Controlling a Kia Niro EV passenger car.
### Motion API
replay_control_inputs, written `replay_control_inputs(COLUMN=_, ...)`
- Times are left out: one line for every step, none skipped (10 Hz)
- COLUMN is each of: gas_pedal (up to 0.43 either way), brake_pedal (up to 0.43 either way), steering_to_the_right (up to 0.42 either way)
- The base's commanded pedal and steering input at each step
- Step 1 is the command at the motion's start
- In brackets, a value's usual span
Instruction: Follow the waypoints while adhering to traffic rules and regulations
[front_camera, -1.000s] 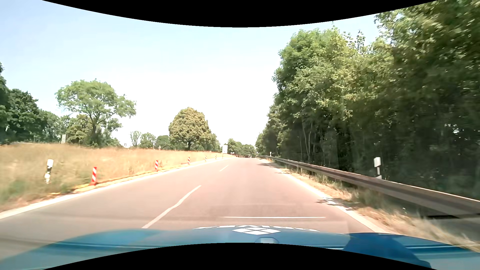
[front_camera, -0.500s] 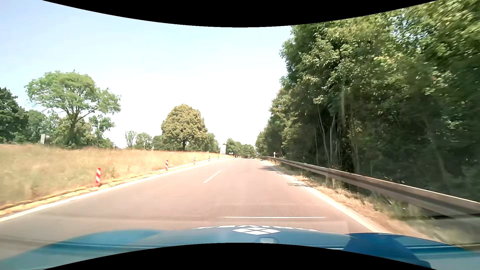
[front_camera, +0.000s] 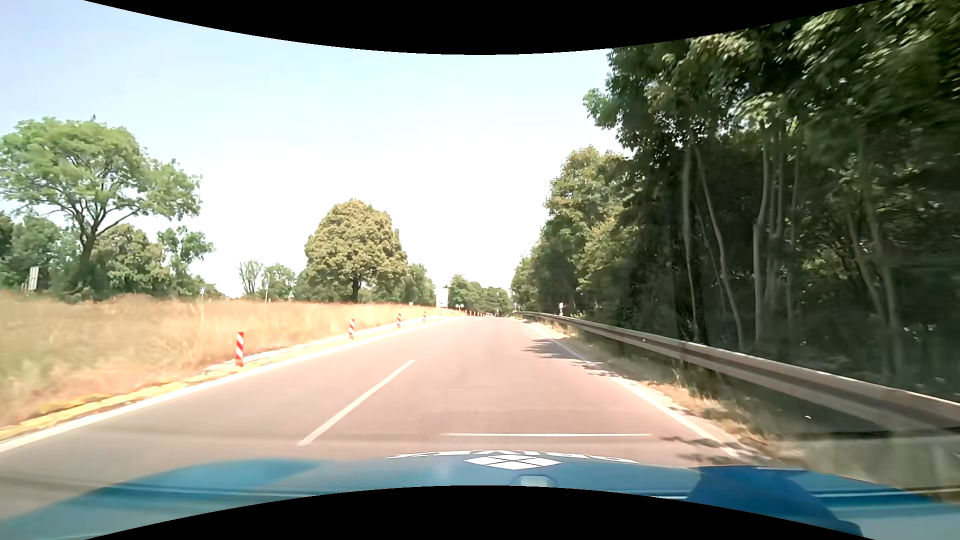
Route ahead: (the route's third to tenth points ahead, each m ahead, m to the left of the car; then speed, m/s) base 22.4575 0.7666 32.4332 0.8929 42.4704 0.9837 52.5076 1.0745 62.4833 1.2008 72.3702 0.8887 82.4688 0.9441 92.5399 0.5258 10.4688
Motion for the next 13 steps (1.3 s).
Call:
replay_control_inputs(gas_pedal=0.118, brake_pedal=0.000, steering_to_the_right=-0.005)
replay_control_inputs(gas_pedal=0.118, brake_pedal=0.000, steering_to_the_right=-0.005)
replay_control_inputs(gas_pedal=0.110, brake_pedal=0.000, steering_to_the_right=-0.005)
replay_control_inputs(gas_pedal=0.110, brake_pedal=0.000, steering_to_the_right=-0.005)
replay_control_inputs(gas_pedal=0.110, brake_pedal=0.000, steering_to_the_right=-0.005)
replay_control_inputs(gas_pedal=0.098, brake_pedal=0.000, steering_to_the_right=-0.005)
replay_control_inputs(gas_pedal=0.098, brake_pedal=0.000, steering_to_the_right=-0.005)
replay_control_inputs(gas_pedal=0.087, brake_pedal=0.000, steering_to_the_right=-0.005)
replay_control_inputs(gas_pedal=0.079, brake_pedal=0.000, steering_to_the_right=-0.005)
replay_control_inputs(gas_pedal=0.079, brake_pedal=0.000, steering_to_the_right=-0.005)
replay_control_inputs(gas_pedal=0.079, brake_pedal=0.000, steering_to_the_right=-0.005)
replay_control_inputs(gas_pedal=0.079, brake_pedal=0.000, steering_to_the_right=-0.005)
replay_control_inputs(gas_pedal=0.079, brake_pedal=0.000, steering_to_the_right=-0.004)
